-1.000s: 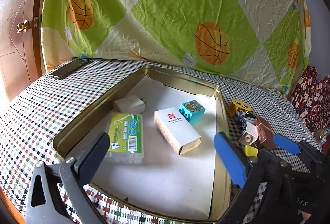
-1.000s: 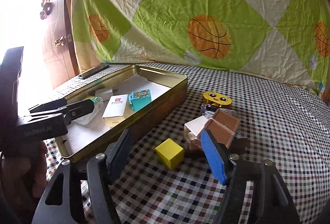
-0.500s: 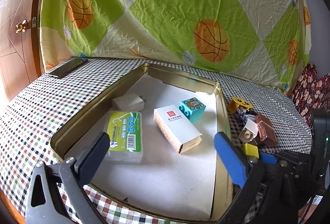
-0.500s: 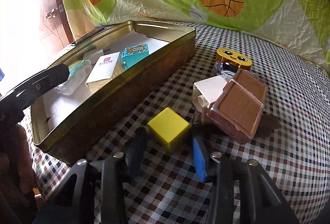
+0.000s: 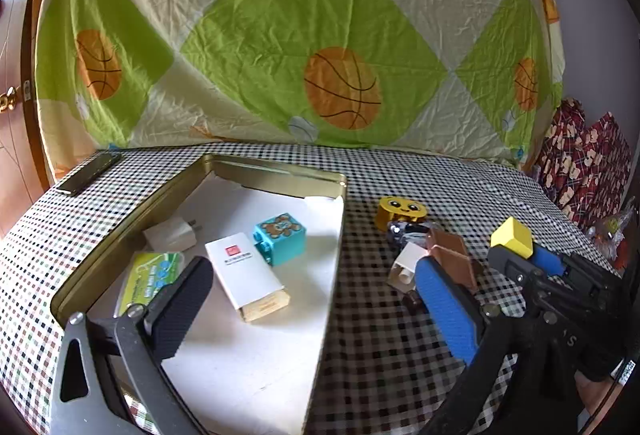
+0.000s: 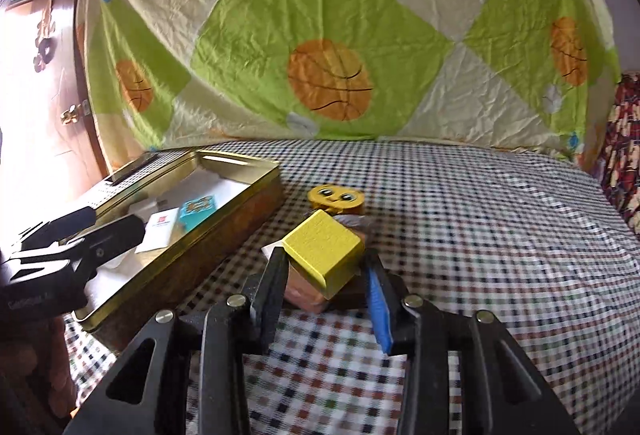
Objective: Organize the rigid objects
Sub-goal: 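Grasp the yellow cube with the right tool while the left tool grasps the brown bar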
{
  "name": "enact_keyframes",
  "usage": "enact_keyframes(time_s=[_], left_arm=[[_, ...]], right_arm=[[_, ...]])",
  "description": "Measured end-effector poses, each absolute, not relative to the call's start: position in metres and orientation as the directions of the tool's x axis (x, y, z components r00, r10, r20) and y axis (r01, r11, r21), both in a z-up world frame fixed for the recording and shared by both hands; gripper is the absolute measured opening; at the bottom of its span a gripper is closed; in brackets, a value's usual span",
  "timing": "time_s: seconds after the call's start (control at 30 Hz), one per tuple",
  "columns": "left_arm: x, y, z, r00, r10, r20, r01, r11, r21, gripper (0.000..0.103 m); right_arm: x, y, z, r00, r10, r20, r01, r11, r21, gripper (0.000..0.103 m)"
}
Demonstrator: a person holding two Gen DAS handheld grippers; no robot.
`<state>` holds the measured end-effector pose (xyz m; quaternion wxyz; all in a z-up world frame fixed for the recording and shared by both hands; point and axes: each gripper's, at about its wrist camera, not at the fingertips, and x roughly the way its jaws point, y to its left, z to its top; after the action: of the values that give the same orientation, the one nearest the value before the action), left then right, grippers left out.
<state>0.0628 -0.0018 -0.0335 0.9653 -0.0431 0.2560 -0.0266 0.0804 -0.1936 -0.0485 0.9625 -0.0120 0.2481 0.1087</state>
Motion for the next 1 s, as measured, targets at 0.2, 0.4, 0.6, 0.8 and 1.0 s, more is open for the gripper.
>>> enact_keyframes(time_s=[0.2, 0.4, 0.6, 0.8, 1.0], left_arm=[[0.081, -0.049, -0.035, 0.854, -0.119, -0.507, 0.114, 0.993, -0.041, 0.102], [0.103, -0.083, -0.044, 0.826, -0.140, -0.546, 0.160, 0.987, -0.010, 0.101], [0.120, -0.101, -0.058, 0.788, -0.157, -0.596, 0.194, 0.981, -0.002, 0.093], [0.130, -0.110, -0.066, 0.755, -0.166, -0.634, 0.215, 0.977, 0.001, 0.085], [0.135, -0.123, -0.072, 0.726, -0.166, -0.668, 0.255, 0.966, 0.037, 0.055]], right_arm=[[0.102, -0.226, -0.048, 0.867, 0.110, -0.487, -0.108, 0.994, 0.032, 0.040], [0.117, -0.246, -0.050, 0.854, 0.067, -0.515, -0.050, 0.998, 0.047, 0.040], [0.121, -0.257, -0.052, 0.846, 0.062, -0.530, -0.026, 0.997, 0.076, 0.040], [0.119, -0.255, -0.051, 0.852, 0.056, -0.520, -0.027, 0.998, 0.064, 0.040], [0.121, -0.256, -0.052, 0.846, 0.059, -0.530, -0.025, 0.997, 0.072, 0.040]])
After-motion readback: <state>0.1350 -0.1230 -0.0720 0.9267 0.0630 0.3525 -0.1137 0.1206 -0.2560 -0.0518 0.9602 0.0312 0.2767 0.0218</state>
